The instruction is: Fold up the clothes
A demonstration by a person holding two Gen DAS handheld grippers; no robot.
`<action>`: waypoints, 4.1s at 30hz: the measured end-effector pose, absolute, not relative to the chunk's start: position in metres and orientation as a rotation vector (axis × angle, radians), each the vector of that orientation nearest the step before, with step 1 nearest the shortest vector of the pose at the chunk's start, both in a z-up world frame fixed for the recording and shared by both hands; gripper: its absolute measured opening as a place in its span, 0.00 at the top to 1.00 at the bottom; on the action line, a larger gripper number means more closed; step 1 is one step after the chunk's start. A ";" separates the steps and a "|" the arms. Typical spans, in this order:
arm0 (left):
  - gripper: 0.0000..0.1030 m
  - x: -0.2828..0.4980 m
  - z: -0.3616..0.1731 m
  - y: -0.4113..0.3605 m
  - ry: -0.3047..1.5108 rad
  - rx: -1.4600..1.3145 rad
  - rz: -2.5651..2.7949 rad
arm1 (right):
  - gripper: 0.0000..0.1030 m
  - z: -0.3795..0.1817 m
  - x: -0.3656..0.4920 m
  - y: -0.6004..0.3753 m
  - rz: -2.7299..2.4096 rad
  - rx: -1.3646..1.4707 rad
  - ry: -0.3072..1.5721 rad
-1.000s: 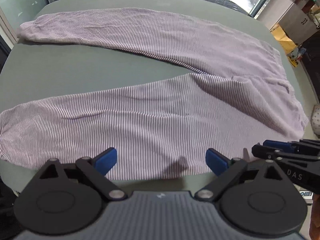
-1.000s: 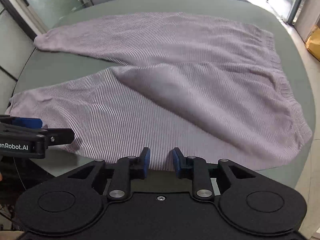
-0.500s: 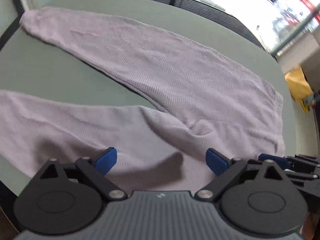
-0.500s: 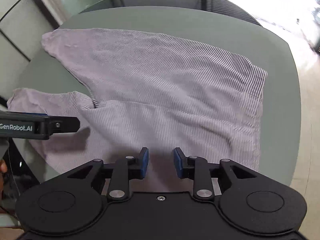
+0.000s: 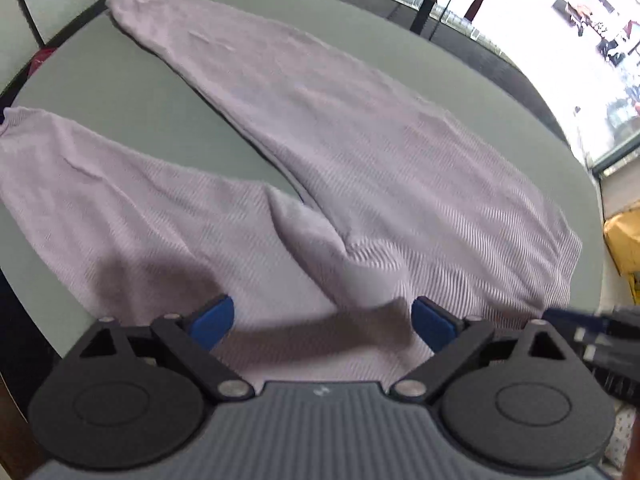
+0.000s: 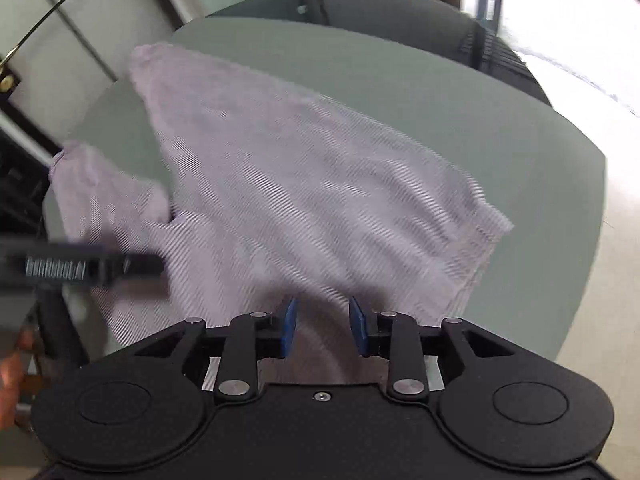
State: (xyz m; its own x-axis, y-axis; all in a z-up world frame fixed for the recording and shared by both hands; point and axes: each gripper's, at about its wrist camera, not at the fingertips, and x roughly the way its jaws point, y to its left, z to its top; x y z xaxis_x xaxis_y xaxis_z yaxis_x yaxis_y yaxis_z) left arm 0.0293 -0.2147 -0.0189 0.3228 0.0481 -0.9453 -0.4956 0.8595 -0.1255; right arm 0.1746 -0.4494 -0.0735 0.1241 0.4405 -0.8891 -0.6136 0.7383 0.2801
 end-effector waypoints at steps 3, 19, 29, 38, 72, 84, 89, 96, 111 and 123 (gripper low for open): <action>0.05 0.038 -0.008 -0.195 1.187 -0.397 0.378 | 0.69 -0.070 0.158 -0.442 0.793 -0.195 1.192; 0.05 0.033 -0.028 -0.104 1.291 -0.250 -0.011 | 0.69 -0.079 0.057 -0.361 0.589 0.206 1.277; 0.05 0.008 -0.042 -0.087 1.398 -0.088 -0.245 | 0.70 -0.082 0.010 -0.306 0.327 0.018 1.206; 0.05 0.004 -0.037 -0.091 1.382 -0.042 -0.301 | 0.66 -0.088 0.010 -0.278 0.284 -0.143 1.132; 0.05 -0.021 -0.039 -0.003 1.362 -0.205 0.034 | 0.57 -0.070 0.025 -0.382 0.160 0.123 1.176; 0.05 -0.059 -0.018 0.096 1.297 -0.359 0.270 | 0.58 -0.063 0.011 -0.237 0.655 0.002 1.153; 0.05 -0.051 -0.010 0.134 1.282 -0.335 0.261 | 0.58 -0.048 0.000 -0.165 0.744 -0.028 1.065; 0.05 -0.039 -0.013 0.164 1.314 -0.247 0.111 | 0.66 -0.059 0.004 -0.051 0.755 -0.002 1.028; 0.04 -0.029 -0.010 0.205 1.298 -0.212 -0.009 | 0.95 -0.090 0.016 0.045 0.730 -0.081 1.084; 0.04 -0.029 -0.021 0.169 1.332 -0.206 -0.070 | 0.66 -0.075 0.005 0.004 0.744 0.104 1.082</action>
State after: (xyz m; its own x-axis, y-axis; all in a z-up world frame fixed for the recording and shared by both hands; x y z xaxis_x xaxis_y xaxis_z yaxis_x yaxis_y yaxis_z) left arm -0.0291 0.1689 -0.0213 0.2377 -0.1678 -0.9567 -0.0671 0.9798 -0.1885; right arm 0.0051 0.0036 -0.0752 0.2555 0.5955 -0.7617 -0.4984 0.7562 0.4240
